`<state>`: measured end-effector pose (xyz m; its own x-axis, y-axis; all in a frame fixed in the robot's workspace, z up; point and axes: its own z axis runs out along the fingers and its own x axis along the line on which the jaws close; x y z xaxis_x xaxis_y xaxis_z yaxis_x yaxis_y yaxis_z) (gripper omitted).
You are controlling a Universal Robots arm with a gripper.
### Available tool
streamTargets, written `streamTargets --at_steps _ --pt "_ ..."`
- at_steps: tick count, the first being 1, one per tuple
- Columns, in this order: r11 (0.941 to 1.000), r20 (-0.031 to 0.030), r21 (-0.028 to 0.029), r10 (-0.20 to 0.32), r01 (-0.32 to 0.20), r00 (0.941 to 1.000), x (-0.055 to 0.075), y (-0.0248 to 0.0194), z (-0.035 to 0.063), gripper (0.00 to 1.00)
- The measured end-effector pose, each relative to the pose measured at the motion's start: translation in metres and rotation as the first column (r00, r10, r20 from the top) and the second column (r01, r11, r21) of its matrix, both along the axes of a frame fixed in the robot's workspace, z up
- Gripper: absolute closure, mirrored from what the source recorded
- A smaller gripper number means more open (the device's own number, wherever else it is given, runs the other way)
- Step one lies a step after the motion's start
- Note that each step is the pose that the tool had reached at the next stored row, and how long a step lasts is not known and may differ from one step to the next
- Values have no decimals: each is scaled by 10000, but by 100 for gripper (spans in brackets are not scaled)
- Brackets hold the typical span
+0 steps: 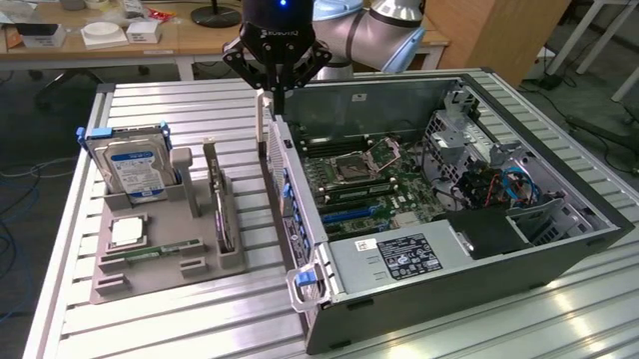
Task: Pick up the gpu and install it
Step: 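Reach for the gpu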
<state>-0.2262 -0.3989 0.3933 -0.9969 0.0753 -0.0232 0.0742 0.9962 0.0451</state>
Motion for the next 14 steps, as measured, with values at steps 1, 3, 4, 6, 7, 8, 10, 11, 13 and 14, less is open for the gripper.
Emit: streamTargets --at_steps 1,3,4,6,7,8,10,11,13,14 --pt "10000 1 0 0 0 10000 -11 0 0 90" --pt "10000 1 0 0 0 10000 -33 0 0 90" --pt "10000 0 0 -1 1 10000 -44 0 0 90" --pt "10000 0 0 0 0 10000 -62 0 0 90" --pt "10000 0 0 -1 1 10000 -71 0 0 90" --pt "10000 1 1 -1 1 10000 -81 0 -1 90" --pt "10000 0 0 0 0 10000 -101 0 0 90" --pt "10000 1 0 -1 1 10000 -111 0 0 90" --pt "10000 1 0 -1 1 10000 -131 0 0 90" --pt "10000 1 1 0 0 10000 -140 0 0 90"
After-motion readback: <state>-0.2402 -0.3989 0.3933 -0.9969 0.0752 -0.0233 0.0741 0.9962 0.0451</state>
